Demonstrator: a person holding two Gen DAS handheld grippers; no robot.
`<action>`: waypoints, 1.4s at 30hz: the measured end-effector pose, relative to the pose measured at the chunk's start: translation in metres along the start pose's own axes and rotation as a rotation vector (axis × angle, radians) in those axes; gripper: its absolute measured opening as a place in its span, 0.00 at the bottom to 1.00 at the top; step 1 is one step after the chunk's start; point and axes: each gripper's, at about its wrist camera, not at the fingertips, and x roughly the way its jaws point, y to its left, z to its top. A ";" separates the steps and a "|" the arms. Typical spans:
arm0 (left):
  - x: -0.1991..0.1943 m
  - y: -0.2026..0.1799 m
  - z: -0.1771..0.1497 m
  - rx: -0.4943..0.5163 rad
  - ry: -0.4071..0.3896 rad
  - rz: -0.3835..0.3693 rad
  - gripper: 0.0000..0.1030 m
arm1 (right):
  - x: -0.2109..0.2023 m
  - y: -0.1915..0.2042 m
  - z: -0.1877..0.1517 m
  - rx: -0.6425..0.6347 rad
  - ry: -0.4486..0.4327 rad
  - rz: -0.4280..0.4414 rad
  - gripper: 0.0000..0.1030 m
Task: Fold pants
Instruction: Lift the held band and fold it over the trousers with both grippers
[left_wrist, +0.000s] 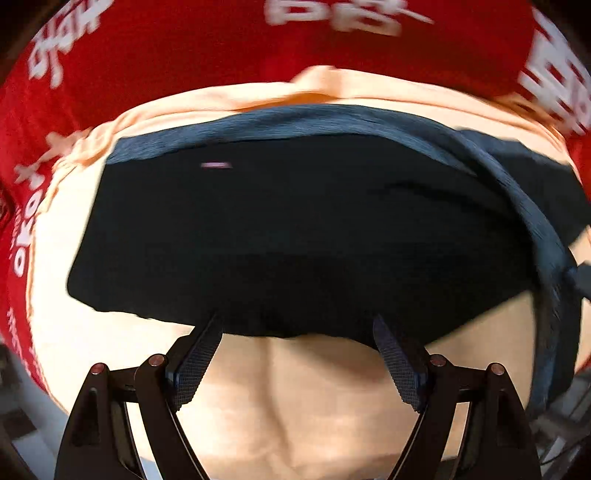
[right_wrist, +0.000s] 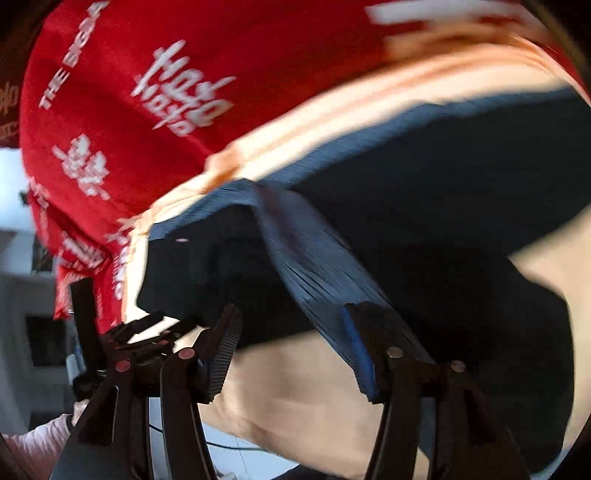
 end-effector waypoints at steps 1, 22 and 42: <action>-0.003 -0.011 -0.004 0.029 -0.009 -0.017 0.82 | -0.007 -0.009 -0.011 0.027 -0.007 -0.022 0.58; 0.011 -0.177 -0.044 0.236 0.031 -0.305 0.82 | -0.053 -0.172 -0.210 0.352 -0.018 -0.279 0.58; 0.019 -0.243 -0.039 0.219 0.085 -0.363 0.08 | -0.070 -0.192 -0.190 0.264 0.030 0.052 0.04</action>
